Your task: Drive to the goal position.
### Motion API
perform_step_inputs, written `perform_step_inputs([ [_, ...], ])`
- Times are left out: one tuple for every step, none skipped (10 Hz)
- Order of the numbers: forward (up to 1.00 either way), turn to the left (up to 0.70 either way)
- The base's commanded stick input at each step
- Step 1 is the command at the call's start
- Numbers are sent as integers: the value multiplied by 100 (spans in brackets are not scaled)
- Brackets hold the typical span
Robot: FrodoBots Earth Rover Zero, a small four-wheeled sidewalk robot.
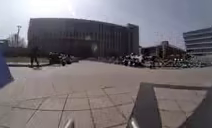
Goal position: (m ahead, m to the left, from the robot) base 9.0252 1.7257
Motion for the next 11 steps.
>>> perform_step_inputs([
  [100, 0],
  [100, 0],
  [100, 0],
  [100, 0],
  [100, 0],
  [100, 7],
  [100, 22],
  [100, 27],
  [100, 19],
  [100, 0],
  [100, 0],
])
